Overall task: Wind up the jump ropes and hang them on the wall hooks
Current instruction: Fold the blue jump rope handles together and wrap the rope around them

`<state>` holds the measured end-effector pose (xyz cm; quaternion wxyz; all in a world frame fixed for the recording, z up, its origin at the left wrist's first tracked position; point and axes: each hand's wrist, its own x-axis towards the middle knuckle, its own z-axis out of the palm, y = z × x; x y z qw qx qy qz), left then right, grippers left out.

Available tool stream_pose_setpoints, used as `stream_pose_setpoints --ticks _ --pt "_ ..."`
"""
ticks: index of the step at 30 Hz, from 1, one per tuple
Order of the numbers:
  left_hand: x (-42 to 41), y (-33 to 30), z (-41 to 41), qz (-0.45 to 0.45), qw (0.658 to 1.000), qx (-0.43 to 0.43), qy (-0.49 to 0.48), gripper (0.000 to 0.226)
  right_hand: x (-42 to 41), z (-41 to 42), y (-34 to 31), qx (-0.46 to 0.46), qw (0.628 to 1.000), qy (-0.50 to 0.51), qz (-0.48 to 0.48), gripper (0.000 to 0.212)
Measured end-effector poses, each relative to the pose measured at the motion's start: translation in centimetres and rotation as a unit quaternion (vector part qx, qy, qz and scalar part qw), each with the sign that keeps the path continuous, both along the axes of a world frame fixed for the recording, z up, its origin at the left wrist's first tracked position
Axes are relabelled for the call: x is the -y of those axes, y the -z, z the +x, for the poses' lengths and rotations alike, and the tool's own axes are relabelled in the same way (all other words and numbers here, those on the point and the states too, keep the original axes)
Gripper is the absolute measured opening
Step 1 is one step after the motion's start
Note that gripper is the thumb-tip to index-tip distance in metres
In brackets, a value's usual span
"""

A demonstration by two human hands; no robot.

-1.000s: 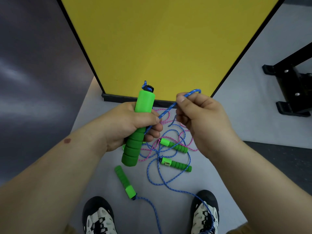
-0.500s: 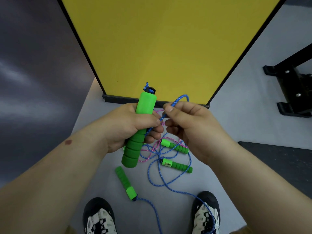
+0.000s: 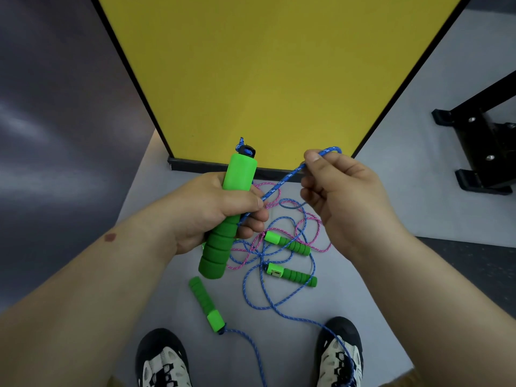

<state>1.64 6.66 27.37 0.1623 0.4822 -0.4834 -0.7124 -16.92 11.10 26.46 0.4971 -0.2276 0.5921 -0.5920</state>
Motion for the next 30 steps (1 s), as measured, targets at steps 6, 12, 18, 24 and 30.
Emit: stream_pose_setpoints --ticks 6,12,18,24,30 --pt "0.0 0.0 -0.1 0.003 1.0 0.002 -0.006 0.003 -0.8 1.3 0.1 -0.009 0.992 -0.128 0.015 0.014" --pt "0.0 -0.1 -0.1 0.008 1.0 -0.003 -0.009 0.005 -1.1 2.2 0.2 -0.055 0.988 -0.148 0.002 0.008" --pt "0.0 -0.1 0.0 0.01 1.0 -0.005 -0.015 0.005 -0.4 1.0 0.0 -0.031 0.999 -0.037 -0.01 0.01" --pt "0.1 -0.1 -0.1 -0.002 1.0 0.004 -0.012 0.003 -0.3 0.6 -0.1 -0.013 1.0 -0.008 -0.016 0.01" --pt "0.1 -0.1 -0.1 0.0 1.0 -0.004 -0.011 0.003 -0.8 1.7 0.2 -0.005 0.991 -0.132 0.005 0.01"
